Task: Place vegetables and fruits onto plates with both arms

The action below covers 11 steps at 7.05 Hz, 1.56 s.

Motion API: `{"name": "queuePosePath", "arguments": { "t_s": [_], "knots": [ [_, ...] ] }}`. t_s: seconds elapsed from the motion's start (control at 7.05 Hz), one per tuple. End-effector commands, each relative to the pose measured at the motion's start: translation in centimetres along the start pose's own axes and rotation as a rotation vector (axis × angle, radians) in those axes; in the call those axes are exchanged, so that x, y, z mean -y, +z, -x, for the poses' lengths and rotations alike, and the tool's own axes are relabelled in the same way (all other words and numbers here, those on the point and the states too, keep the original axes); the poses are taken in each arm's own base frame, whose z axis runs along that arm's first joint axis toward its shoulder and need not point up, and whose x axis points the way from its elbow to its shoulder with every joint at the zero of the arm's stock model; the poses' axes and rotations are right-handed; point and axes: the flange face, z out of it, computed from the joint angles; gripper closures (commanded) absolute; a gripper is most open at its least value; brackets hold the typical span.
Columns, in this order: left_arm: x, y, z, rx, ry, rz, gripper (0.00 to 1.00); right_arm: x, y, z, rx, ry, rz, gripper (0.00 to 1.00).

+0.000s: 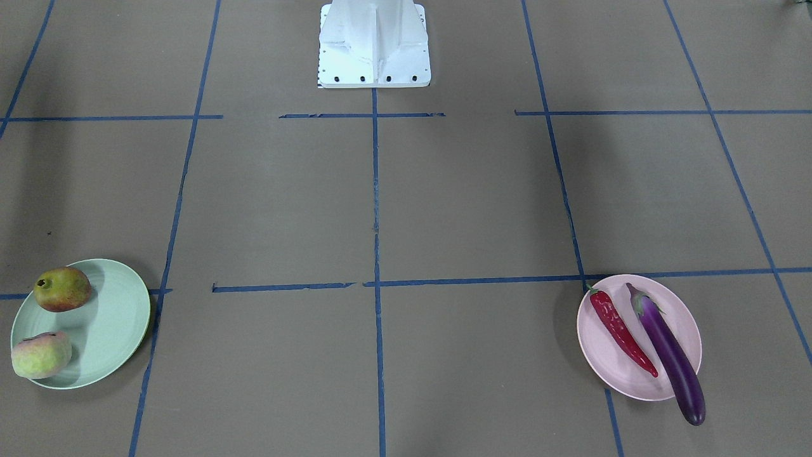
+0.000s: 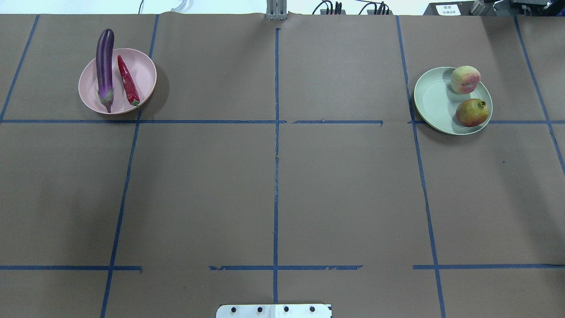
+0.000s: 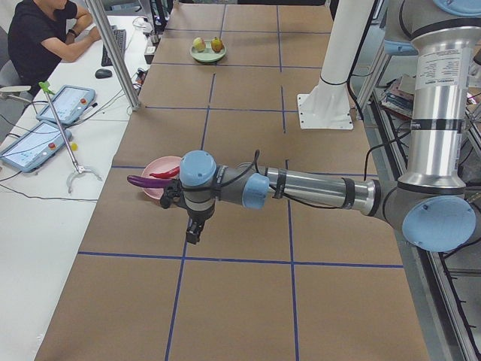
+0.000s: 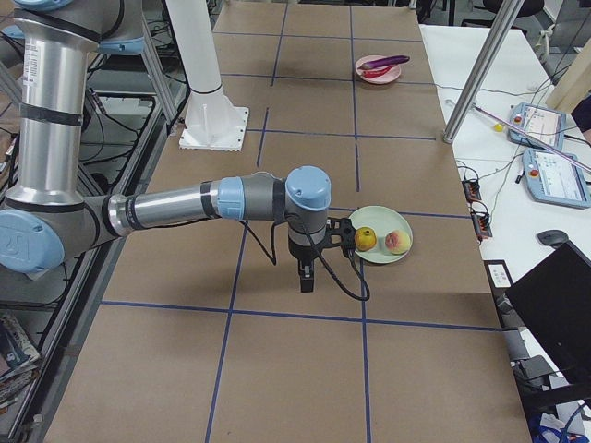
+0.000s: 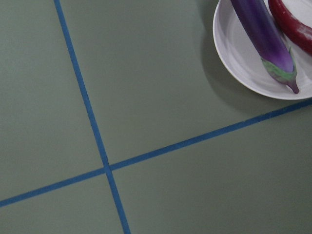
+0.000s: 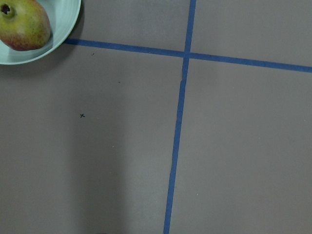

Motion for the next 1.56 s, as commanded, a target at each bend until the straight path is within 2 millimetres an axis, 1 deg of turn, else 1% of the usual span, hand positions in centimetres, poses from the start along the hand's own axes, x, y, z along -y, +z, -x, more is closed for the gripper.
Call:
{"name": "queuePosePath", "arguments": {
  "t_s": [0.0,0.14,0.28,0.43,0.57,0.71,0.85,0.99,1.14,1.28,1.42],
  "knots": [
    [-1.5,-1.0,1.1,-0.016,-0.065,0.086,0.00,-2.0,1.0,-0.6,0.018,0.019,0.026,0.00],
    [0.4,-1.7,0.7,-0.023,-0.117,0.137,0.00,-2.1,1.2,-0.8,0.019,0.023,0.030,0.00],
    [0.9,-1.6,0.9,-0.027,-0.136,0.155,0.00,-2.2,1.2,-0.7,0.020,0.024,0.029,0.00],
    [0.6,-1.7,0.6,-0.027,-0.150,0.154,0.00,-2.2,1.0,-0.5,0.021,0.021,0.026,0.00],
    [0.5,-1.6,0.7,-0.028,-0.164,0.156,0.00,-2.2,1.2,-0.7,0.020,0.028,0.029,0.00],
    [0.7,-2.3,-0.1,-0.026,-0.146,0.139,0.00,-2.2,1.3,-0.7,0.020,0.025,0.031,0.00],
    [-1.1,-2.6,-0.8,-0.030,-0.137,0.132,0.00,-2.4,0.0,0.5,0.020,0.008,0.008,0.00],
    [-1.4,-3.8,-2.1,-0.026,-0.121,0.114,0.00,-3.0,0.3,0.2,0.019,0.024,0.020,0.00],
    [-2.7,-3.4,-2.0,-0.025,-0.126,0.119,0.00,-4.4,1.1,-0.4,0.021,0.035,0.038,0.00],
    [-3.2,-3.6,-2.3,-0.019,-0.124,0.121,0.00,-4.3,1.6,-0.8,0.023,0.043,0.048,0.00],
    [-3.7,-3.4,-2.1,-0.015,-0.123,0.128,0.00,-4.5,1.8,-0.9,0.023,0.049,0.052,0.00]
  ]
}}
